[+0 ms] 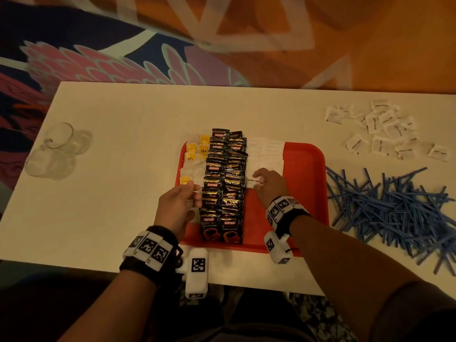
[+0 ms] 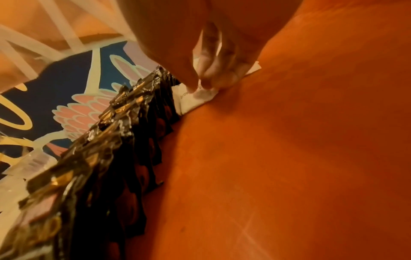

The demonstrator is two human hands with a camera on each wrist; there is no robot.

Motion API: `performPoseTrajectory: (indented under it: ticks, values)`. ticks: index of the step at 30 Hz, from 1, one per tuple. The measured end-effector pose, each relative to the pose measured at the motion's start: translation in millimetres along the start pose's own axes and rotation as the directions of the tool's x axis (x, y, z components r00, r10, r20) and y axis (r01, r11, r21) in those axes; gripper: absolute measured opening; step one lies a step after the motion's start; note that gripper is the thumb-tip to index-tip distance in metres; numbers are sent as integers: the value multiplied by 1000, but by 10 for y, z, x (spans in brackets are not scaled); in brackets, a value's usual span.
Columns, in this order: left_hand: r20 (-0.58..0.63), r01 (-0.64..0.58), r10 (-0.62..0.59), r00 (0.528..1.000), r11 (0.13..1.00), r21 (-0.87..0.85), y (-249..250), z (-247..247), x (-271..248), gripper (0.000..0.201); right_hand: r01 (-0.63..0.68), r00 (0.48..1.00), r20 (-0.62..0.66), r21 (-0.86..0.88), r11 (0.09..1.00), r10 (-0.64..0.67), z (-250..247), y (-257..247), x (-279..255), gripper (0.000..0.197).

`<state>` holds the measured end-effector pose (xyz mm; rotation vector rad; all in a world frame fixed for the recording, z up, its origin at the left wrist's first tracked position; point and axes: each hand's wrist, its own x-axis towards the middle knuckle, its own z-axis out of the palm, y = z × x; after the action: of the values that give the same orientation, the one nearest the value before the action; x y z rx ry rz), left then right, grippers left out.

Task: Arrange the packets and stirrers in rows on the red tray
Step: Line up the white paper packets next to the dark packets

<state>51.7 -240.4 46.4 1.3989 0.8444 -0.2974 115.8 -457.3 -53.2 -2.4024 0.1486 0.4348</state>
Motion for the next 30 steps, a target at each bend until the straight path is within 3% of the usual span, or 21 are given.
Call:
performPoseTrajectory:
  ticks: [5, 10, 14, 16, 20, 24, 26, 30]
  values:
    - [56, 60, -54, 997, 992, -109, 28, 31, -37, 44, -1, 999, -35, 99, 995, 4, -98, -8, -65, 28]
    - [182, 131, -91, 979, 967, -218, 118, 253, -124, 65, -19, 1000, -18, 277, 961, 25, -379, -213, -205, 15]
    - [288, 150, -82, 954, 963, -224, 264, 537, -307, 67, 106, 988, 75, 325, 940, -138, -692, -531, -376, 5]
    - [331, 146, -74, 941, 969, -198, 329, 671, -388, 72, 141, 966, 154, 365, 920, -209, -847, -648, -463, 10]
    - [451, 148, -84, 889, 983, -110, 409, 910, -517, 84, 235, 919, 250, 272, 933, -304, -1135, -733, -613, 8]
    - [573, 80, -68, 817, 997, 4, 473, 1078, -678, 73, 216, 937, 213, 275, 937, -278, -1412, -691, -701, 16]
    - [547, -40, 6, 837, 998, 50, 477, 1146, -735, 57, 208, 950, 177, 253, 945, -256, -1571, -668, -743, 10]
    - [381, -293, 230, 896, 949, 118, 436, 1258, -778, 15, 187, 977, 57, 223, 957, -204, -1796, -617, -781, 7]
